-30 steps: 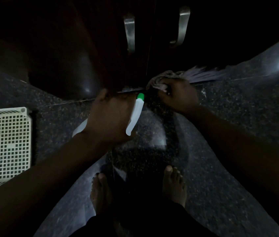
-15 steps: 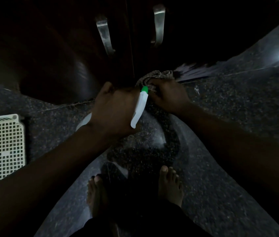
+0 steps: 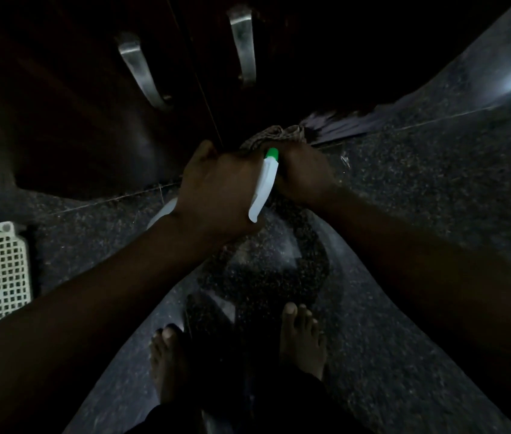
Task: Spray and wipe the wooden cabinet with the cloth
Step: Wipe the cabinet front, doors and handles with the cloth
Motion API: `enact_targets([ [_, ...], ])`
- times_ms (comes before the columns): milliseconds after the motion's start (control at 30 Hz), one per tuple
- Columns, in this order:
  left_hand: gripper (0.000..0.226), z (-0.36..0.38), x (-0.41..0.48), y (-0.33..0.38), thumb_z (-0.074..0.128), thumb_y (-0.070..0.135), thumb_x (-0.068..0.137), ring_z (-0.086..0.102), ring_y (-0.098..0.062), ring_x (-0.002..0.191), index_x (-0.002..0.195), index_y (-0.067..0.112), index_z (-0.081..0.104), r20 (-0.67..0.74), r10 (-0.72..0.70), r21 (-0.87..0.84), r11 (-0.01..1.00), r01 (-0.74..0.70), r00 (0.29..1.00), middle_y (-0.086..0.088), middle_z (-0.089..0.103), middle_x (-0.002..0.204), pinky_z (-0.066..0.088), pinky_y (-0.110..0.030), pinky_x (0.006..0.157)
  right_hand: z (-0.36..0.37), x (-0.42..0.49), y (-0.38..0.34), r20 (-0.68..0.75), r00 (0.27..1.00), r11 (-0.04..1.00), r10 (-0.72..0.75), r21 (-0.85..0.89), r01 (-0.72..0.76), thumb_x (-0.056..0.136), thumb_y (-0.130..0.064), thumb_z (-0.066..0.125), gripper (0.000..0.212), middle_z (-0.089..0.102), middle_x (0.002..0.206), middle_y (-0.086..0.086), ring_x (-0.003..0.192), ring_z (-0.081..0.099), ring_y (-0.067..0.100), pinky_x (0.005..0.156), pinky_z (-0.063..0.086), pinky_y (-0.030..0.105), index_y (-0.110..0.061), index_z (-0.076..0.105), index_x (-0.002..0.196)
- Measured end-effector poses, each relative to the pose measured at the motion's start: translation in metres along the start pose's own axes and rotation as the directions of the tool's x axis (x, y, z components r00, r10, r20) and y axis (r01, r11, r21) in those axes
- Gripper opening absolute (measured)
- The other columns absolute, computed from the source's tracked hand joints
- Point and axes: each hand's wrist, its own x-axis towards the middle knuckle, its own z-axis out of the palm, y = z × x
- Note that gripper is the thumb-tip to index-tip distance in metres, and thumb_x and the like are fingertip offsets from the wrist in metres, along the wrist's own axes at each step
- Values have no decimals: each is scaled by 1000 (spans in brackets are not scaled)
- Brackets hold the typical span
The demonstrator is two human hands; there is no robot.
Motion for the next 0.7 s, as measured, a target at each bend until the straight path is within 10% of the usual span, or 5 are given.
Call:
enact_targets([
  [300,46,2,18,10,8,25,72,56,-33,63,84,12,50,-14,32,-55,998,-33,999,-9,57,69,39,-41,79,-8,-12,45,-94,973,977,211,10,-211,92,-27,59,29,72,117,4,107,67,28,86,54,42,-18,67,118],
  [700,41,13,33,16,8,23,78,50,-28,63,79,16,48,30,94,-17,995,-94,995,-4,54,66,34,-41,80,-3,-18,46,-136,976,985,170,42,-166,91,-23,59,21,73,104,6,94,68,28,74,51,35,-16,68,109],
])
